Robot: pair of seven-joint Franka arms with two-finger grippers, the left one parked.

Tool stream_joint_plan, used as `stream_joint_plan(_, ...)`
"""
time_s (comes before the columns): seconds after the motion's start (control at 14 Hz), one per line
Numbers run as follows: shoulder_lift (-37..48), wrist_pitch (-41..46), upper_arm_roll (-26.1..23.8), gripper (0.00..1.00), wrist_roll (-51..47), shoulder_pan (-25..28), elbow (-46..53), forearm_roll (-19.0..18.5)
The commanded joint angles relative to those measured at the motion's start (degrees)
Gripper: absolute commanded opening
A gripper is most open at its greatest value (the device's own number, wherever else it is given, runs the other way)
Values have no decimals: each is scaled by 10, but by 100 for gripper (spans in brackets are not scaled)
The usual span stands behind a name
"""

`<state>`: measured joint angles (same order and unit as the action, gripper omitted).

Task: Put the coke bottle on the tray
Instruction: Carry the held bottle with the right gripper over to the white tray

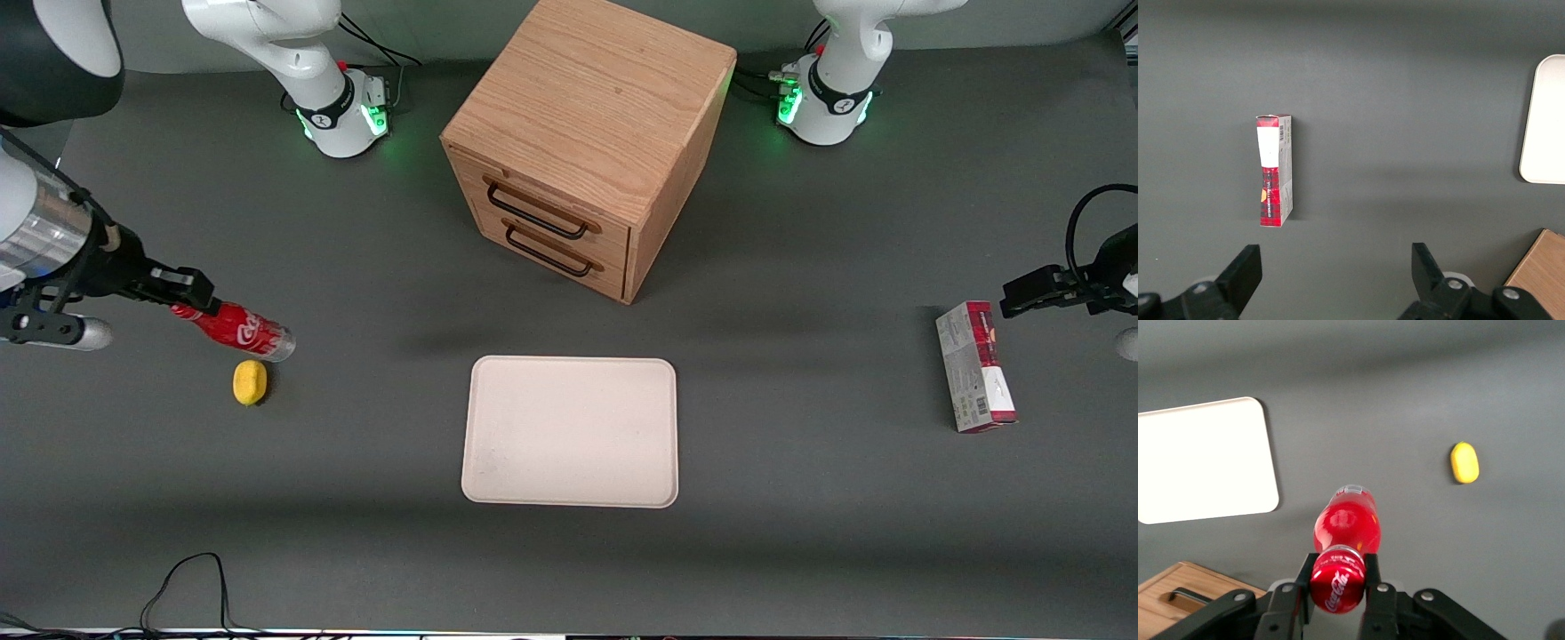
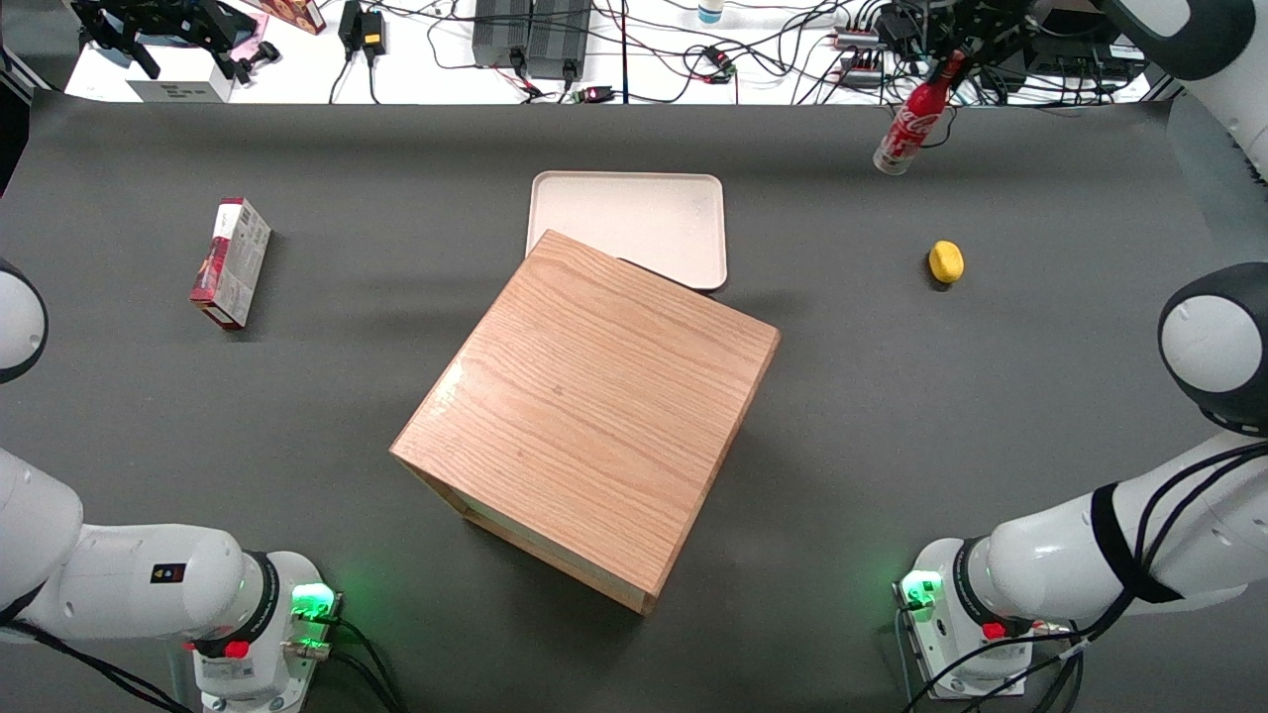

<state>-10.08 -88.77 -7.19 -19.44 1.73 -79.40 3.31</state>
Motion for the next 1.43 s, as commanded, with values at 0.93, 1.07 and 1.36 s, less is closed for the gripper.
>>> stream_joint_plan(0.93,-205,-133,-197,0,-239,35,112,-125)
stream_joint_plan(1.07,-240,-172,-196,0,-241,42,111,-139)
stream_joint_plan(1.36,-315,-262,-194,0,-282,63,107,-205)
